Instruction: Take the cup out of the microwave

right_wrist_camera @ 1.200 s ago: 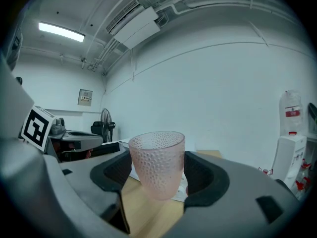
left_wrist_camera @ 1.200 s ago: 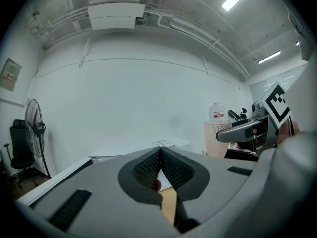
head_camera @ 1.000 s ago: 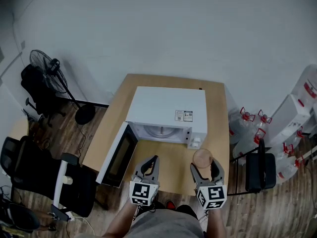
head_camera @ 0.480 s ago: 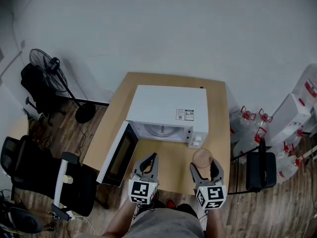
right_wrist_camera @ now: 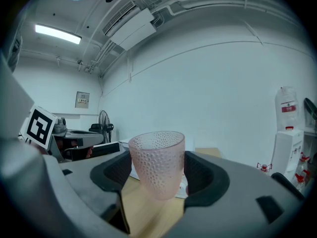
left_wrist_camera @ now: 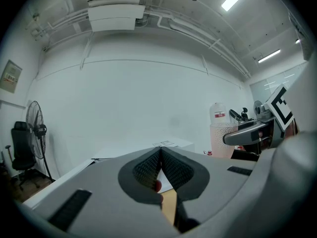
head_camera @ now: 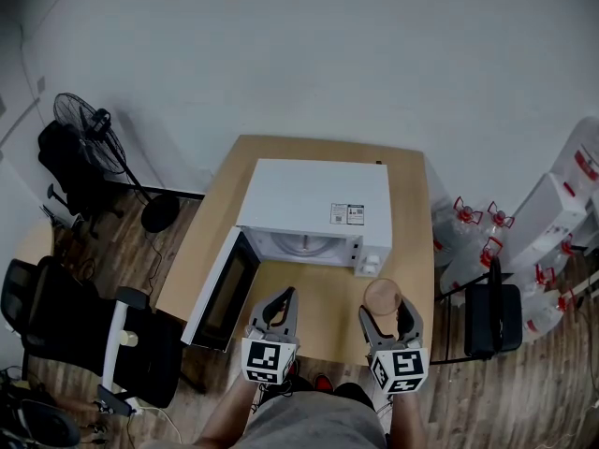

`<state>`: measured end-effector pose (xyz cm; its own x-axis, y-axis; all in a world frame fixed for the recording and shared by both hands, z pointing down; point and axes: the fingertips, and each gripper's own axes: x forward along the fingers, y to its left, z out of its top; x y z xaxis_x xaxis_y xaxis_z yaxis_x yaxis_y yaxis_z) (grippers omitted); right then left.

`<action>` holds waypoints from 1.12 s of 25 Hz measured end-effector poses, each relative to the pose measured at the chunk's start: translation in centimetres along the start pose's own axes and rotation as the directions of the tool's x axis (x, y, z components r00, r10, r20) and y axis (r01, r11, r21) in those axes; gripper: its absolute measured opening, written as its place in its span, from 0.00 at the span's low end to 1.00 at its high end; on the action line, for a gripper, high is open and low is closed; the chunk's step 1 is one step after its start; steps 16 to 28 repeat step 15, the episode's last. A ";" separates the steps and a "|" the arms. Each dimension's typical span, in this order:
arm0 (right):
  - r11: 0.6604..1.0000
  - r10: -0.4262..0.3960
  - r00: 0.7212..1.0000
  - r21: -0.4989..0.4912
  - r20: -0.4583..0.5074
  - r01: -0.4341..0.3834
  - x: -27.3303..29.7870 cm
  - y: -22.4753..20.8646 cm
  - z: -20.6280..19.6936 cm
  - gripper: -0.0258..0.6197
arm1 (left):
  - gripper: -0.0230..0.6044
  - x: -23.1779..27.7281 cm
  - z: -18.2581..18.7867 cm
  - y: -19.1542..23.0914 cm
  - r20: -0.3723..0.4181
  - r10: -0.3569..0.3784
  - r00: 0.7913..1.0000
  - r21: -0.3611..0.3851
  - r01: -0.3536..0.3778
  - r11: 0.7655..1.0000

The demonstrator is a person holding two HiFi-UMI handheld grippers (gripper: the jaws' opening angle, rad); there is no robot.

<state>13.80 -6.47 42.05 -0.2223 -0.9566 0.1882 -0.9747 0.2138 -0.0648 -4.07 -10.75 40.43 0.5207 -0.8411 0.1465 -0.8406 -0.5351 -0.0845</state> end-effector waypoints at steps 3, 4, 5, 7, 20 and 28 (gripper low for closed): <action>1.000 0.004 1.000 -0.003 -0.001 -0.004 0.0 0.1 0.0 0.57 | 0.07 0.0 0.3 0.0 0.002 -0.001 1.000 0.000 0.001 1.000; 1.000 0.005 1.000 -0.004 0.001 -0.005 0.0 0.1 0.0 0.57 | 0.07 0.0 0.3 0.0 0.003 -0.001 1.000 0.000 0.001 1.000; 1.000 0.006 1.000 -0.005 0.002 -0.006 0.0 0.1 0.0 0.57 | 0.07 0.0 0.2 -0.1 0.003 -0.002 1.000 0.001 0.002 1.000; 1.000 0.006 1.000 -0.006 0.004 -0.006 -0.1 0.2 0.0 0.57 | 0.07 -0.1 0.1 -0.1 0.001 -0.002 1.000 0.001 0.002 1.000; 1.000 0.010 1.000 -0.009 0.007 -0.010 0.0 0.3 0.1 0.57 | 0.07 0.0 0.0 -0.1 0.000 -0.006 1.000 0.000 0.006 1.000; 1.000 0.010 1.000 -0.009 0.007 -0.010 0.0 0.3 0.1 0.57 | 0.07 0.0 0.0 -0.1 0.000 -0.006 1.000 0.000 0.006 1.000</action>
